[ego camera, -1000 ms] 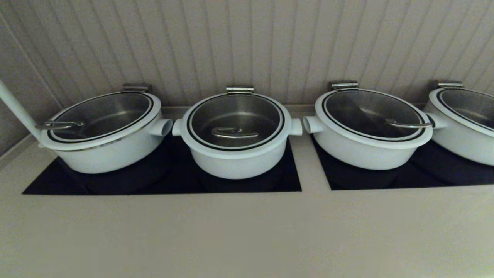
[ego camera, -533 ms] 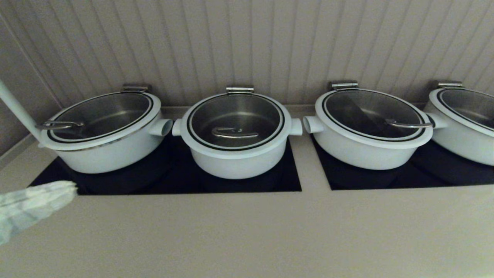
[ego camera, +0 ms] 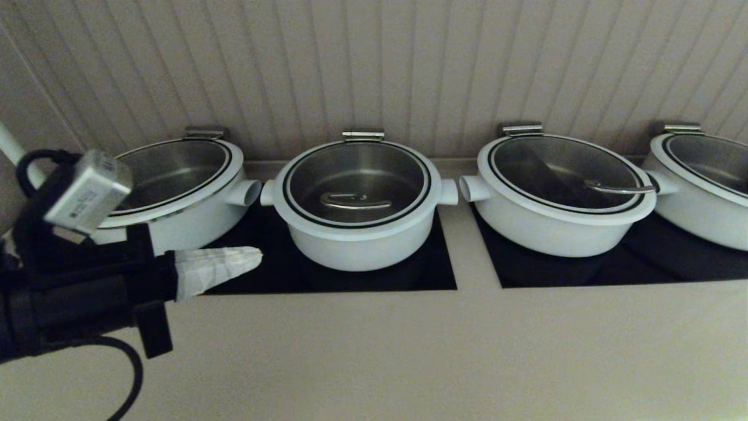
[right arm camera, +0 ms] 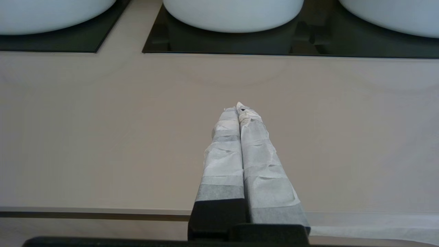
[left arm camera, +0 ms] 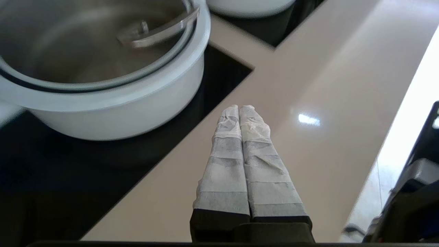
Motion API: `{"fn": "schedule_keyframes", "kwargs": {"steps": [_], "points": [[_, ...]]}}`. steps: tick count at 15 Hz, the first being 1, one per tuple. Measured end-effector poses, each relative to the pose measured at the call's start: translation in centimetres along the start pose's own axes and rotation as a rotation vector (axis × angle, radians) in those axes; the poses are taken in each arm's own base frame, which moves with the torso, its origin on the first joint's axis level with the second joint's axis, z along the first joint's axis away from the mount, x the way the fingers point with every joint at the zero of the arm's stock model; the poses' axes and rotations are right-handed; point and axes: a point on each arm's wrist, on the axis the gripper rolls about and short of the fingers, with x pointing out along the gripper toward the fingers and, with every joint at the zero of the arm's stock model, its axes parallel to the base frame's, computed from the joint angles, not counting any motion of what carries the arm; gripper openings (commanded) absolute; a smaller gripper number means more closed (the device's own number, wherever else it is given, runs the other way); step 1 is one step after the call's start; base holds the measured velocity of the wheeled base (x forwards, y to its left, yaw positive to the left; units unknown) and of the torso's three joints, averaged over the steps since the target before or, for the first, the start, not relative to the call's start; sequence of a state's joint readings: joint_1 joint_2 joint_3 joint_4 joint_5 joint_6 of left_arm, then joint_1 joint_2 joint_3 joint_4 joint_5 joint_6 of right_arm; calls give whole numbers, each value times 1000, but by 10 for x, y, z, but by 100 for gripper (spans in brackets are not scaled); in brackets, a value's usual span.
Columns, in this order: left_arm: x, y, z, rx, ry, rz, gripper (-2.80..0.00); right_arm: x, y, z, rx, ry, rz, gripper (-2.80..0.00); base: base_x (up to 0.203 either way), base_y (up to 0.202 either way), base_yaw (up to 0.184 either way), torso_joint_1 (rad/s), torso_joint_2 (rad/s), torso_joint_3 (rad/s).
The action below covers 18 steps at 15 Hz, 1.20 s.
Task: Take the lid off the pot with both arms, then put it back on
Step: Open the food pot lid a small opening with the left arm
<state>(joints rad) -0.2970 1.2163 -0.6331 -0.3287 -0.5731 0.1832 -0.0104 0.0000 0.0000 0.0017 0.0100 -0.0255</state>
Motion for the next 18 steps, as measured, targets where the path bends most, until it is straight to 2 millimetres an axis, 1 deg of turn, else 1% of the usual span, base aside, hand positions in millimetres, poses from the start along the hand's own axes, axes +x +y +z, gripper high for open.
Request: {"fn": "schedule_keyframes", "kwargs": {"steps": [2,5,10,12,15,18], "points": [[21,10,-5,0,52,-10,-280,0,0,0,0,0,0,-280,0,0,0,0,0,0],[53,20,-11,-7,113,25,-280,0,0,0,0,0,0,-280,0,0,0,0,0,0],[98,29,-12,15,123,79,-280,0,0,0,0,0,0,-280,0,0,0,0,0,0],[111,32,-13,12,138,89,-280,0,0,0,0,0,2,-280,0,0,0,0,0,0],[125,37,-16,0,153,101,-280,0,0,0,0,0,4,-280,0,0,0,0,0,0],[138,46,-12,-3,108,159,-280,0,0,0,0,0,5,-280,0,0,0,0,0,0]]}}
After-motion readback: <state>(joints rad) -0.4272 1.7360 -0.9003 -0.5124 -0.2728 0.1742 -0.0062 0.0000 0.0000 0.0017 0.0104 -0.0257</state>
